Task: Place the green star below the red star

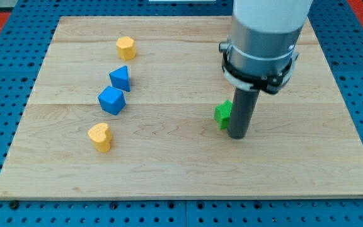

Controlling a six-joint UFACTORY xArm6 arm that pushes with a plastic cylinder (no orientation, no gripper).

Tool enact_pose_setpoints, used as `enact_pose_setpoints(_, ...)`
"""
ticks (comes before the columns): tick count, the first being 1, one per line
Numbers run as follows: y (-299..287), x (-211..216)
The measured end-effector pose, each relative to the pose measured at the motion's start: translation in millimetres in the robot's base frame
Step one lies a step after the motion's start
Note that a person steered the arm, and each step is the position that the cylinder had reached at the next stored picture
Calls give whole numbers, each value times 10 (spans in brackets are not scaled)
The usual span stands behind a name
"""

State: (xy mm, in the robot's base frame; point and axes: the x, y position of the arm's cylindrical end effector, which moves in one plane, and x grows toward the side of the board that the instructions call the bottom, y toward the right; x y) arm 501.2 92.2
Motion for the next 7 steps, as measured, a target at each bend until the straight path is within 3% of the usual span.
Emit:
enact_pose_setpoints(2,-277,98)
enact_pose_setpoints(4,150,-401)
enact_pose_setpoints(6,380,20)
enact_pose_setpoints(7,1746,-590)
